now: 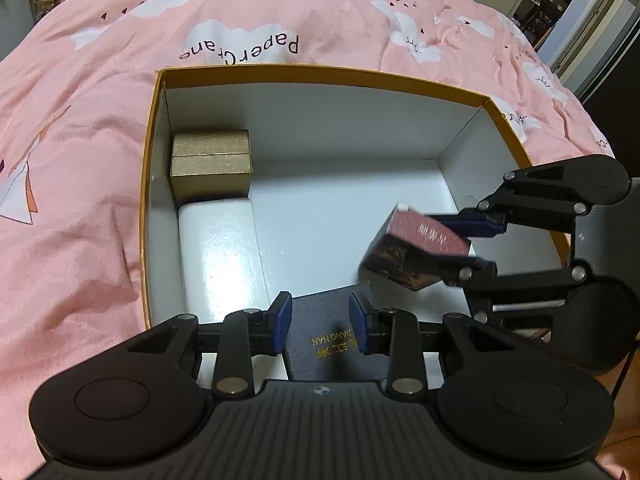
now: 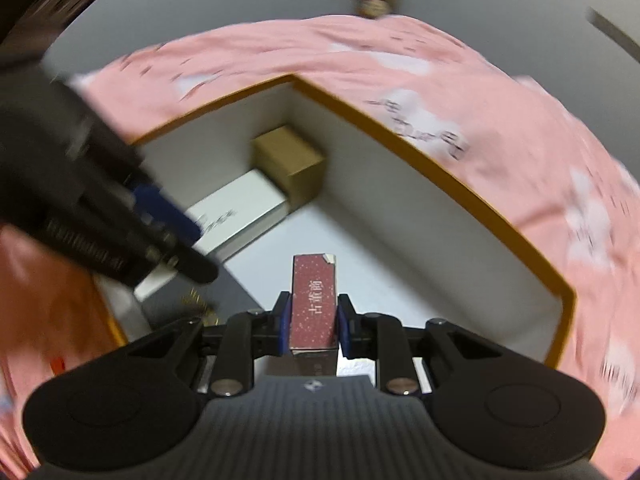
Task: Organize objects
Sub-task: 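Lower the red-brown box into the orange box and open the right gripper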
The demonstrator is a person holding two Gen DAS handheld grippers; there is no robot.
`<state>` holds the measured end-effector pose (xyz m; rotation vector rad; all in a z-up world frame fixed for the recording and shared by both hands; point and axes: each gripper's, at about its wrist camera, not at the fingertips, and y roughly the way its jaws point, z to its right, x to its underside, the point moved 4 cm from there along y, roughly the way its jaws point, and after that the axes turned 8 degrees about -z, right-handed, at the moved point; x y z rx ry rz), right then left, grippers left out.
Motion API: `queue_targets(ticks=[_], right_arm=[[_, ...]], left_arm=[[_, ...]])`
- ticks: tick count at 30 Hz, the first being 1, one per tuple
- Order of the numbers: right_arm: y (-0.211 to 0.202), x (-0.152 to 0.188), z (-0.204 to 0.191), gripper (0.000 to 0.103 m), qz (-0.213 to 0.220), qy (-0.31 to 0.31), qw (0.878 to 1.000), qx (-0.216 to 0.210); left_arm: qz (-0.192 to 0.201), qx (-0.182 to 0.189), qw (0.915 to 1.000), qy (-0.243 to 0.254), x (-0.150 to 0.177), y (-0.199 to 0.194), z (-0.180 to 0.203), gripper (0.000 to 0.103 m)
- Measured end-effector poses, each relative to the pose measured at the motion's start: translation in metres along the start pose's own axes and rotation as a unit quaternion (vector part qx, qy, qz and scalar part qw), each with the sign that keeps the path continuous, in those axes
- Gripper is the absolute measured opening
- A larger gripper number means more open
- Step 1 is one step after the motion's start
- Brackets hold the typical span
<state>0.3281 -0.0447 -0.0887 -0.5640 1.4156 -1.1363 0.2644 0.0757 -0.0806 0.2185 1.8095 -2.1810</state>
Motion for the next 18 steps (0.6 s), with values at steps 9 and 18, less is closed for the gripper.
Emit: queue_targets(ticks=[9,18], right_arm=[[-0.002,0.01,-0.003,0.024,-0.058,-0.094,0.994,-0.009],[-0.009,0.003,-0.004,0.027,-0.098,-0.088,0.989,-0.066]], left_arm=[[-0.002,0.001,1.0,0.003,0.0,0.0,0.002,0.038],[-0.003,-0.001,1.0,0.003,0.001,-0.002,0.001,0.038]])
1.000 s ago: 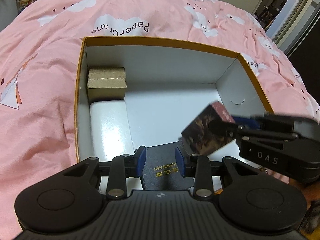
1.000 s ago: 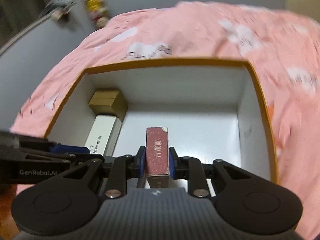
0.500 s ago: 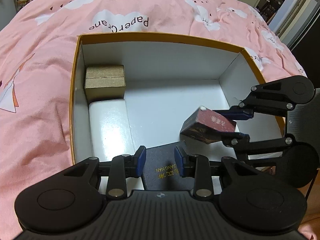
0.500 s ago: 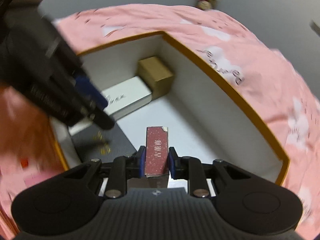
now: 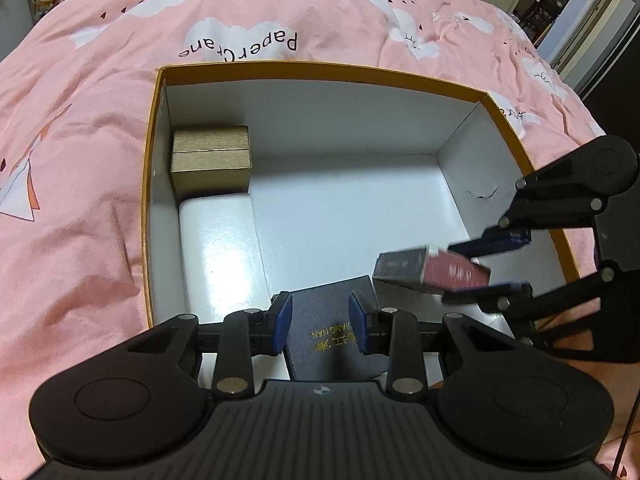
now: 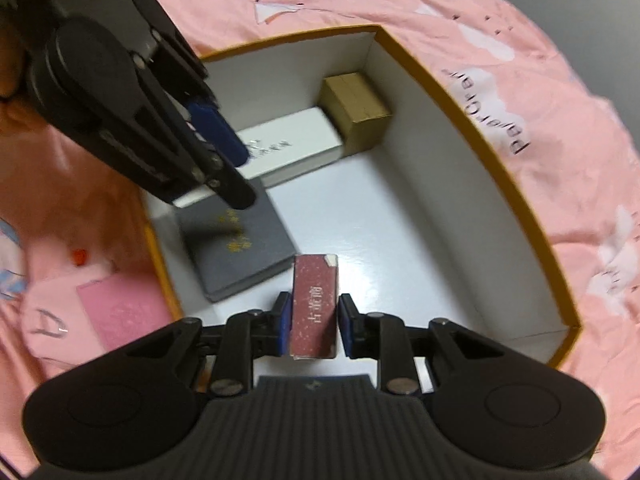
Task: Organize objects
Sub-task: 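Lower the red-brown box into the orange box and open the right gripper, then move both grippers back toward the remaining pile beside the box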
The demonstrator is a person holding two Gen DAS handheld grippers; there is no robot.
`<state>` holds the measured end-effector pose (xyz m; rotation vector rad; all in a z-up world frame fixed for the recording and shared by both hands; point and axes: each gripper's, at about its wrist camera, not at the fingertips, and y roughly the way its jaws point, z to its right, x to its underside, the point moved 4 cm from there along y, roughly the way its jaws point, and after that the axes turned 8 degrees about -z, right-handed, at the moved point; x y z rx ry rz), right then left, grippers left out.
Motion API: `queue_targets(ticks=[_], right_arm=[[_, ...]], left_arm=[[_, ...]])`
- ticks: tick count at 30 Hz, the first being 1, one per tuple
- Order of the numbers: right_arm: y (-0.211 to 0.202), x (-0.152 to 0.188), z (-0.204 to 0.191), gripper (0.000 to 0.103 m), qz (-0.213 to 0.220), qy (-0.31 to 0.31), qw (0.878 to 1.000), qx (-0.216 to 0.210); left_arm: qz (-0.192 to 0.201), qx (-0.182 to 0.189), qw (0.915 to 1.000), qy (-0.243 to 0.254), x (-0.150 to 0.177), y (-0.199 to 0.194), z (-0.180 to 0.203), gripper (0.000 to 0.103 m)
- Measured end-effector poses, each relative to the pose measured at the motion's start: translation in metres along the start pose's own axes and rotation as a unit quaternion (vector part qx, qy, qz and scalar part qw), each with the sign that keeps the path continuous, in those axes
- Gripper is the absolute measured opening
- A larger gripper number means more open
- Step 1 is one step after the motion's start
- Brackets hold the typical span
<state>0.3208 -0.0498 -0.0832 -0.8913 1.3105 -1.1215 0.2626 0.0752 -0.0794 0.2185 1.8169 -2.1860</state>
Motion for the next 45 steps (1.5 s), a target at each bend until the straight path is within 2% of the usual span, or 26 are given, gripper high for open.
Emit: queue_targets(ticks=[4,7,10,13,16,19,22,24,28,38,41,45], right_arm=[[-0.003,-0.001,-0.004,0.028,-0.013,0.006,1.0,-0.025],[-0.005,-0.001,-0.001,0.038,-0.017,0.033,0.998,-0.048],[-0.011,0.0,0.004,0.038,-0.014,0.059,0.996,-0.065],[-0.009,0.001,0.011,0.038,-0.022,0.088,0.994,-0.06],[0.002,0.003,0.015,0.037,-0.053,0.096,0.993,-0.035],[0.021,0.006,0.019,0.025,-0.095,0.094,0.991,0.002],[0.038,0.011,0.023,0.021,-0.128,0.079,0.988,0.036],[0.048,0.013,0.025,0.015,-0.143,0.08,0.986,0.025],[0.061,0.016,0.03,0.013,-0.153,0.087,0.984,0.012],[0.065,0.01,0.025,0.01,-0.129,0.086,0.988,-0.016],[0.066,0.008,0.024,0.002,-0.132,0.109,0.985,-0.039],[0.066,0.009,0.022,0.001,-0.135,0.114,0.983,-0.041]], left_arm=[[0.0,0.001,1.0,0.001,0.0,0.0,0.0,0.038],[-0.003,0.003,1.0,0.002,0.0,0.0,0.0,0.038],[-0.004,0.004,1.0,0.002,0.0,0.001,0.0,0.038],[-0.008,0.005,1.0,0.003,0.0,0.003,0.001,0.038],[-0.009,0.004,0.9999,0.004,0.0,0.004,0.002,0.038],[-0.012,0.004,0.9999,0.006,0.0,0.005,0.002,0.038],[-0.016,0.0,0.9998,0.007,-0.001,0.008,0.0,0.037],[-0.019,-0.001,0.9998,0.009,-0.001,0.009,0.001,0.036],[-0.017,-0.002,0.9998,0.006,-0.002,0.01,0.0,0.036],[-0.013,0.001,0.9999,0.003,-0.003,0.007,-0.002,0.036],[-0.013,0.0,0.9999,0.002,-0.002,0.007,-0.002,0.036],[-0.008,0.001,1.0,0.004,-0.001,0.006,-0.002,0.036]])
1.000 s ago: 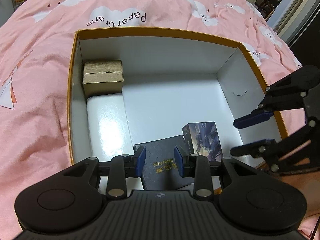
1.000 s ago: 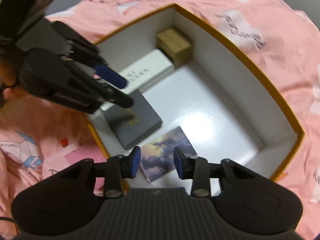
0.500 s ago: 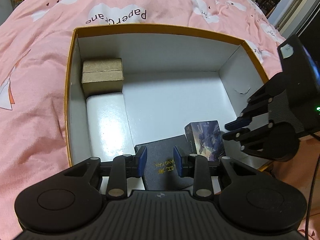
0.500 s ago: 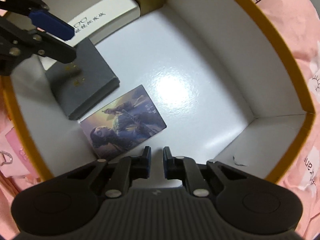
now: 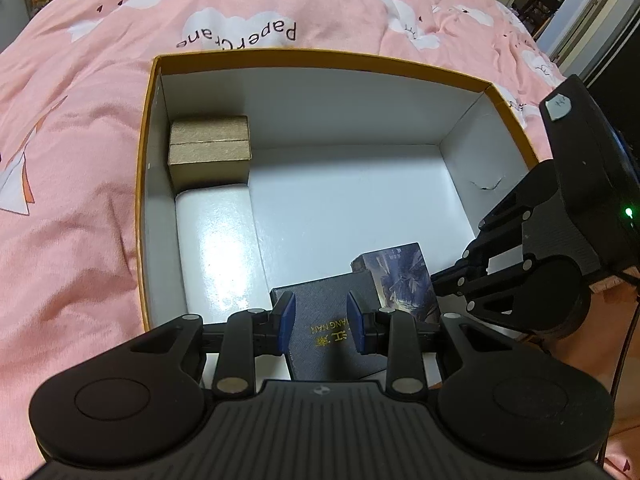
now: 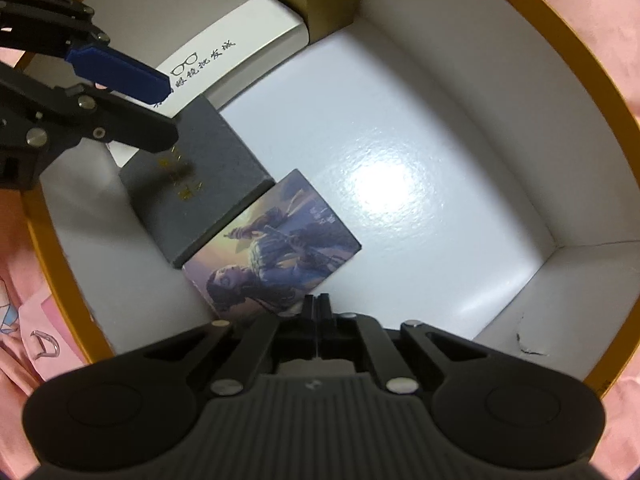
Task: Organize objects
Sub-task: 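Move both grippers back toward the remaining pile beside the box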
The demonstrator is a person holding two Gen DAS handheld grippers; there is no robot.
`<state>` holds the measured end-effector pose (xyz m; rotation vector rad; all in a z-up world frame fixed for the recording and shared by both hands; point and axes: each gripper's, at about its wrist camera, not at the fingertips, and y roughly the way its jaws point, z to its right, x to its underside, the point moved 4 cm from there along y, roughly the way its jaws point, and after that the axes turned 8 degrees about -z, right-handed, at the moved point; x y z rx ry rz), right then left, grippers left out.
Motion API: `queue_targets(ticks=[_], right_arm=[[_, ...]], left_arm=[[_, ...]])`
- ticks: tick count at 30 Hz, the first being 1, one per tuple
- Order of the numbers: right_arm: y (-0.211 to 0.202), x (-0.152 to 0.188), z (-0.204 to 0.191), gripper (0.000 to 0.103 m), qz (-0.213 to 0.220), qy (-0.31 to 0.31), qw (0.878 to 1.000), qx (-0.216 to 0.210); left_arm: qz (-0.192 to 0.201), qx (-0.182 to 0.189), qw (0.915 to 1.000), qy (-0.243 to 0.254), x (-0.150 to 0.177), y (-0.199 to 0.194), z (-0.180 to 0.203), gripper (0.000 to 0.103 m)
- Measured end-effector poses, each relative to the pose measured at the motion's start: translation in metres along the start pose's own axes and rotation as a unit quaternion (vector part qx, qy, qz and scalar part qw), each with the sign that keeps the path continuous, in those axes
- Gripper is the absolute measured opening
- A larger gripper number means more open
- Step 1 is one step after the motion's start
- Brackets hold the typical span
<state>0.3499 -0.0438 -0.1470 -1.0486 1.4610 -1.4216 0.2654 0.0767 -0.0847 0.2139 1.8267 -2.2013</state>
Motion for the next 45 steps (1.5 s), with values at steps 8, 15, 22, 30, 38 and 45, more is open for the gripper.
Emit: queue_targets(ticks=[8,15,22,30,38,45], right_arm=[[-0.039,0.014,-0.004,0.006,0.066,0.043,0.996,0.042],[-0.091,0.047,-0.033,0.034,0.179,0.09,0.977,0.068],[-0.107,0.083,-0.093,0.038,0.271,0.153,0.949,0.048],[-0.064,0.116,-0.157,0.043,0.244,0.22,0.943,-0.047],[-0.016,0.119,-0.195,0.058,0.175,0.236,0.951,-0.099],[0.017,0.113,-0.208,0.071,0.135,0.233,0.956,-0.118]], left_arm=[[0.046,0.014,0.9988,0.009,0.01,-0.024,0.005,0.036],[0.11,0.005,0.9926,0.052,0.042,-0.063,0.033,0.036],[0.111,0.013,0.992,0.058,0.086,-0.084,0.04,0.036],[0.013,0.011,0.998,0.06,0.146,-0.058,0.032,0.037],[-0.052,-0.011,0.9985,0.008,0.185,-0.037,0.013,0.037],[-0.041,-0.021,0.9989,0.012,0.193,-0.043,0.015,0.037]])
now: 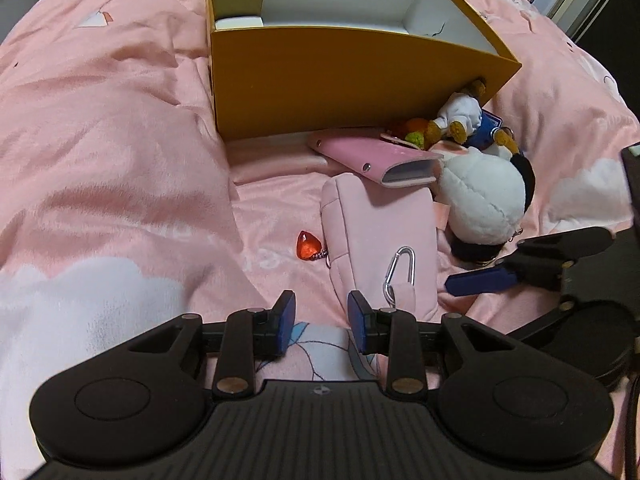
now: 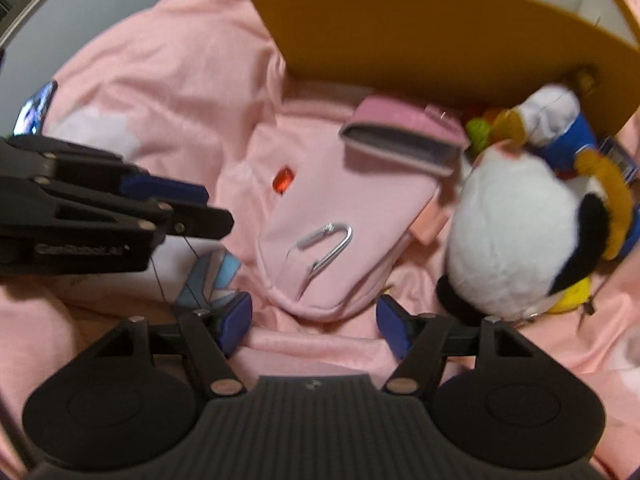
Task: Organize objects
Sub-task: 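Move both grippers back toward the remaining pile beside the box, then grasp the pink backpack pouch with the left gripper and lift it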
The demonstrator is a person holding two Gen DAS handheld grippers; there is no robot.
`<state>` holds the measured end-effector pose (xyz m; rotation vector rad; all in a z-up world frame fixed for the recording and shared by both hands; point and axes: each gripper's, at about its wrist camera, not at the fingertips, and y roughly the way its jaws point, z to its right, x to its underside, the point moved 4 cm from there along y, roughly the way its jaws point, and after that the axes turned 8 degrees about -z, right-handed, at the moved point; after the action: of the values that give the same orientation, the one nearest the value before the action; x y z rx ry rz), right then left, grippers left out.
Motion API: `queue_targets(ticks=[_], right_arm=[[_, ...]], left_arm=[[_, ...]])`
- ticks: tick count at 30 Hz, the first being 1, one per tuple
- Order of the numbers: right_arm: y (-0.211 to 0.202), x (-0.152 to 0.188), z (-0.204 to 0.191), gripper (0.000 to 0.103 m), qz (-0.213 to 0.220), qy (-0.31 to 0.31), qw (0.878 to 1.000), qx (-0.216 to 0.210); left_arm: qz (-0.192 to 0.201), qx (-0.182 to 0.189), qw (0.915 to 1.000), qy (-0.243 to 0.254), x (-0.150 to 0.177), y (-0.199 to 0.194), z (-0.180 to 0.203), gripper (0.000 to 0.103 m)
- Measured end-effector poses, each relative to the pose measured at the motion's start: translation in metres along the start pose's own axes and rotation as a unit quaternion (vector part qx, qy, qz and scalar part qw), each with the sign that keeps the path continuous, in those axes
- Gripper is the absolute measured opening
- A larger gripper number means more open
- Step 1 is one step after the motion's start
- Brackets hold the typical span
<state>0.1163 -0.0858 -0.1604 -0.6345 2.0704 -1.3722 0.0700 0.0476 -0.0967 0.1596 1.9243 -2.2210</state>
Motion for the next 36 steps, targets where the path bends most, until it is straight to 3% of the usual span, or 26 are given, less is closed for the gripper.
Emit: queue_targets(ticks=[4,7,9,16,17,18,19,28,36], right_arm=[[0.017,0.001,0.0,0.07,-0.021,-0.001,1.0,-0.004],[0.016,0.002,0.002,0.047,-0.014,0.007,1.0,-0.001],[0.009,0.004,0.002,0.043,0.0,0.008,1.0,0.001],[-0.034,0.004,-0.007,0.034,0.096,-0.016,0.994,0.042],[-0.039,0.003,-0.008,0.028,0.111,-0.019,0.992,0.051],[-0.044,0.001,-0.008,0.012,0.127,-0.022,0.989,0.065],[-0.048,-0.001,-0.007,0.011,0.143,-0.023,0.986,0.078],[-0.057,-0.031,0.012,0.011,0.187,0.002,0.978,0.098],[-0.061,-0.049,0.02,0.011,0.209,0.007,0.971,0.115]], left_arm=[[0.002,0.003,1.0,-0.004,-0.001,0.002,0.0,0.037],[0.006,0.004,1.0,-0.005,-0.001,0.0,0.0,0.037],[0.015,0.009,0.9998,-0.002,-0.001,-0.003,0.0,0.037],[0.069,0.018,0.9971,0.028,-0.004,-0.025,0.007,0.037],[0.073,0.02,0.9966,0.031,-0.005,-0.027,0.008,0.037],[0.077,0.02,0.9963,0.033,-0.006,-0.029,0.008,0.037],[0.081,0.02,0.9958,0.035,-0.006,-0.03,0.008,0.039],[0.114,0.003,0.9916,0.062,-0.028,-0.021,0.01,0.053],[0.151,-0.017,0.9854,0.077,-0.053,0.007,0.01,0.054]])
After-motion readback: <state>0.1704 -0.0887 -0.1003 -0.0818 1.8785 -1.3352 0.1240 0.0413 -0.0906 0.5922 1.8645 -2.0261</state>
